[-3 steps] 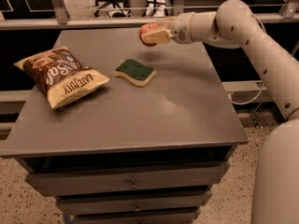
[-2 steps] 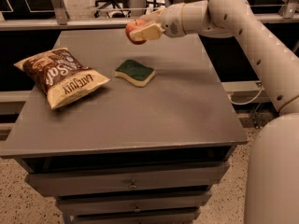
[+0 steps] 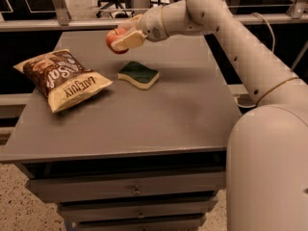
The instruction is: Move apple near brown chip bag
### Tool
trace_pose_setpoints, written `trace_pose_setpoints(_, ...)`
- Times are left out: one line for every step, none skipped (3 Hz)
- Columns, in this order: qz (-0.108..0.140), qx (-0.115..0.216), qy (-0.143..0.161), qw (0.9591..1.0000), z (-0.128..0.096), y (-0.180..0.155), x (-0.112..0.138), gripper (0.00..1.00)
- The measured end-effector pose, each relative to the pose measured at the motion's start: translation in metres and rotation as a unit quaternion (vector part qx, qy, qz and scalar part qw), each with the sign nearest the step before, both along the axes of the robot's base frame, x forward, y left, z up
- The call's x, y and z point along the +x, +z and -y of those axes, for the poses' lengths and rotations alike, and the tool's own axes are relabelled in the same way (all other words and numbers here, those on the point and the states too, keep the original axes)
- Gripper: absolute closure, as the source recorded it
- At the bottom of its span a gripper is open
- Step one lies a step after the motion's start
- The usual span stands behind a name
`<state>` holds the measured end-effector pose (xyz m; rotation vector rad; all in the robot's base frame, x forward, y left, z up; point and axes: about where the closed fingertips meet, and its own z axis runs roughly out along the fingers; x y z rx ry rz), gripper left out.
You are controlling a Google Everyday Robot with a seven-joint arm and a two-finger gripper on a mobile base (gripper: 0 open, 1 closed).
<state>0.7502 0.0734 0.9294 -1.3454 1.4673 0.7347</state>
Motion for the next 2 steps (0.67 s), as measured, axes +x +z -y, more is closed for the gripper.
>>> trace_pose_setpoints(-0.015, -0.008, 0.012, 0.9998, -0.018, -0.016, 0.001, 1.00)
trace_pose_setpoints(-0.047, -0.002, 0.025, 0.9986, -0.036, -0.035, -0.009, 1.00)
